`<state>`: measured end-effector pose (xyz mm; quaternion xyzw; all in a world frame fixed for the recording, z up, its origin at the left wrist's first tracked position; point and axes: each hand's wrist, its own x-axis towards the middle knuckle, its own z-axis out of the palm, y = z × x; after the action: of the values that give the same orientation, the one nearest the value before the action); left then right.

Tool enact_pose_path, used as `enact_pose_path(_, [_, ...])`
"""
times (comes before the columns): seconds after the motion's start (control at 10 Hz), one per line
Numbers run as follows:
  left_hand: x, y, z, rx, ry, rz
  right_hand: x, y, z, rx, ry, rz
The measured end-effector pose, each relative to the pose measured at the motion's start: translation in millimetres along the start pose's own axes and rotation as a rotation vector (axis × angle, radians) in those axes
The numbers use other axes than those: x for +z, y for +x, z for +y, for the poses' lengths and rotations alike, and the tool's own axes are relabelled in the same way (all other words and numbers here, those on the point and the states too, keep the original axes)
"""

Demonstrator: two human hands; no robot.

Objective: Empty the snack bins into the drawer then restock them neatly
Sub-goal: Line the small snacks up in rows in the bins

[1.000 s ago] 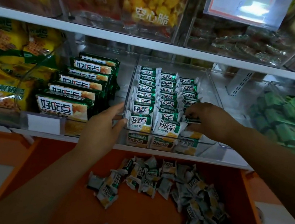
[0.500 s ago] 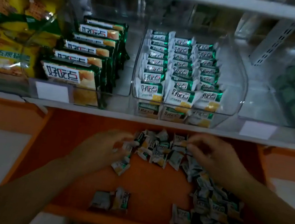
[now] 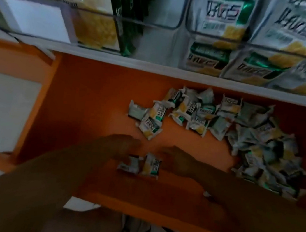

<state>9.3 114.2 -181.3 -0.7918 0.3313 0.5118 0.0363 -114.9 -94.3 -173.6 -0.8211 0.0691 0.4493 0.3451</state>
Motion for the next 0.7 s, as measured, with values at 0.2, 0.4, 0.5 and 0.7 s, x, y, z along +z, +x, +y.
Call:
enact_pose_path(0.2, [1.9,17.8,16.8,0.028,0.064,-0.215,48.4,37.3,0.4,0.069,0.065,0.133])
enact_pose_path(0.4, [17.5,27.7,7.2,0.096,0.149,-0.174,30.3,41.4,7.7,0.030,0.046,0.243])
enact_pose_path(0.5, [14.7,24.0,1.8,0.107,0.053,-0.162,9.8,43.6,-3.2,-0.022,0.087,0.385])
enact_pose_path(0.7, [-7.0,16.6,-27.8,-0.027,-0.348,0.020,-6.0,72.7,-29.1,0.000,0.244,0.403])
